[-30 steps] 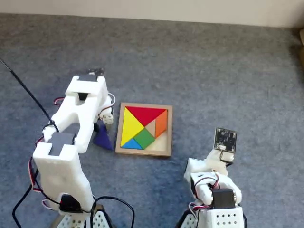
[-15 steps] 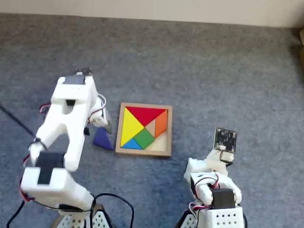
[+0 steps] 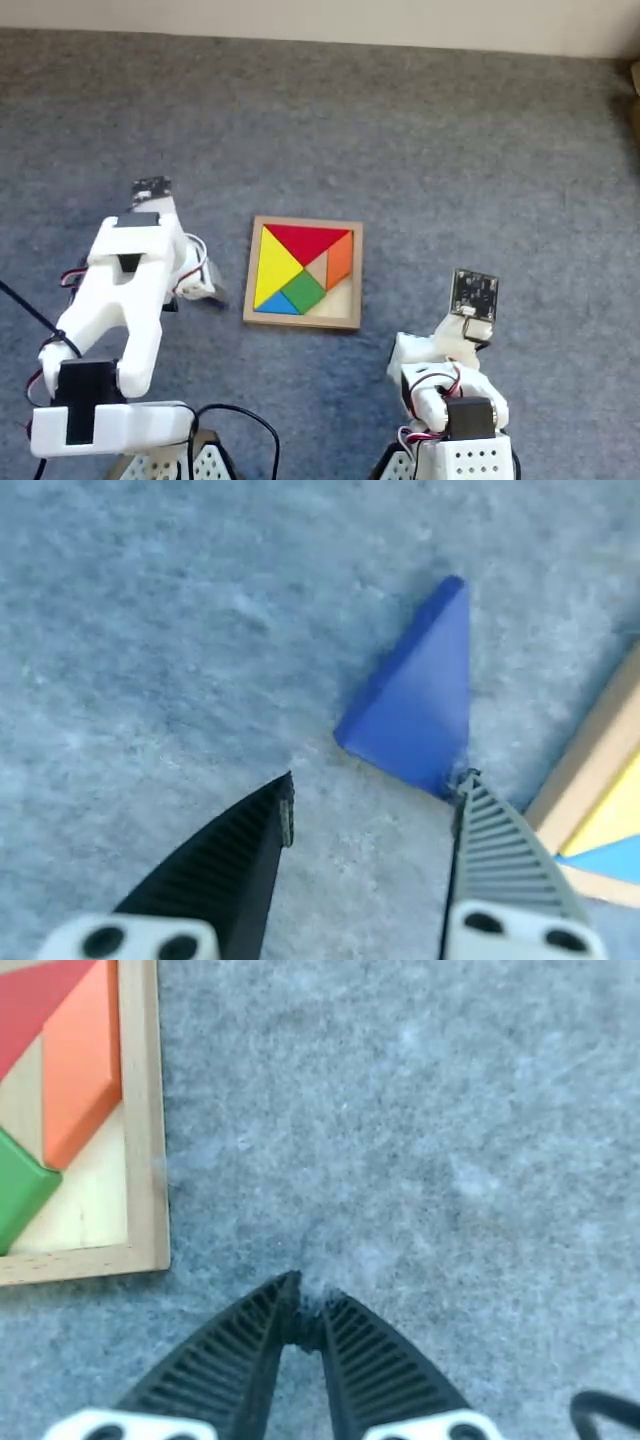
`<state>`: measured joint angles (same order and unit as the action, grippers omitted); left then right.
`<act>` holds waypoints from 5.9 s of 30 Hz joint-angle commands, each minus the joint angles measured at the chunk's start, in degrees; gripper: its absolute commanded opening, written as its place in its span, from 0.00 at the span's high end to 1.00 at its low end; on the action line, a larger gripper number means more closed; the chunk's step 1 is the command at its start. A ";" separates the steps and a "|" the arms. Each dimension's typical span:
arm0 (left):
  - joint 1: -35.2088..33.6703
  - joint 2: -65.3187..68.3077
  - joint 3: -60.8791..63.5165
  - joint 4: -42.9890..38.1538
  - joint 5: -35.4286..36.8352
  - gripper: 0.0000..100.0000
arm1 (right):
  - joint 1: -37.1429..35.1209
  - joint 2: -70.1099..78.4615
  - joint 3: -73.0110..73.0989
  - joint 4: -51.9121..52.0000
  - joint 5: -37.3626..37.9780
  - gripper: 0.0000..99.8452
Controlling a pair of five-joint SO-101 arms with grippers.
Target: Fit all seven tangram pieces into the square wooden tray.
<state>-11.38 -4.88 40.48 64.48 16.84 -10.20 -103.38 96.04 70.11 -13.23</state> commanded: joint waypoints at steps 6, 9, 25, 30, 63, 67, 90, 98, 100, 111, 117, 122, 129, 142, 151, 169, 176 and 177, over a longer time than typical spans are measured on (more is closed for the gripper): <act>-1.71 -3.12 -0.48 -0.44 0.18 0.74 | 0.66 0.57 7.87 0.31 0.70 0.99; -1.80 -4.35 -2.77 0.09 0.18 0.74 | 0.66 0.57 7.87 0.31 0.70 0.99; -5.32 6.99 -10.86 -2.02 -0.62 0.74 | 0.66 0.57 7.87 0.31 0.70 0.99; -5.85 17.71 -20.09 2.37 -1.85 0.75 | 0.66 0.57 7.87 0.31 0.70 0.99; 4.18 22.64 -25.36 4.40 -2.29 0.90 | 0.66 0.57 7.87 0.31 0.70 0.99; 4.26 22.46 -25.36 3.87 -2.29 1.00 | 0.66 0.57 7.87 0.31 0.70 0.99; 30.02 1.80 -21.85 3.60 -7.82 0.99 | 0.66 0.57 7.87 0.31 0.70 0.99; 38.73 12.35 -29.14 3.69 -7.74 0.99 | 0.66 0.57 7.87 0.31 0.70 0.99; 39.96 15.52 -31.16 3.69 -7.74 0.98 | 0.66 0.57 7.87 0.31 0.70 0.99; 40.75 19.65 -40.48 13.54 -3.52 0.77 | 0.66 0.57 7.87 0.31 0.70 0.99; 43.47 19.03 -41.10 16.00 -3.52 0.77 | 0.66 0.57 7.87 0.31 0.70 0.99; 45.05 20.09 -41.19 16.26 -3.52 0.77 | 0.66 0.57 7.87 0.31 0.70 0.99; 44.00 19.91 -41.63 17.67 -3.52 0.77 | 0.66 0.57 7.87 0.31 0.70 0.99; 40.57 16.66 -40.84 17.58 -3.87 0.83 | 0.66 0.57 7.87 0.31 0.70 0.99; 39.16 0.92 -22.20 2.20 -4.04 0.97 | 0.66 0.57 7.87 0.31 0.70 0.99; 34.77 -28.79 7.34 -17.93 -9.14 0.99 | 0.66 0.57 7.87 0.31 0.70 0.99; 34.77 -40.92 16.75 -22.68 -9.41 0.99 | 0.66 0.57 7.87 0.31 0.70 0.99; 34.77 -42.33 17.98 -23.38 -9.41 0.99 | 0.66 0.57 7.87 0.31 0.70 0.99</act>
<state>24.31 -42.15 57.10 43.38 8.31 -10.20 -103.38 96.04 70.11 -13.23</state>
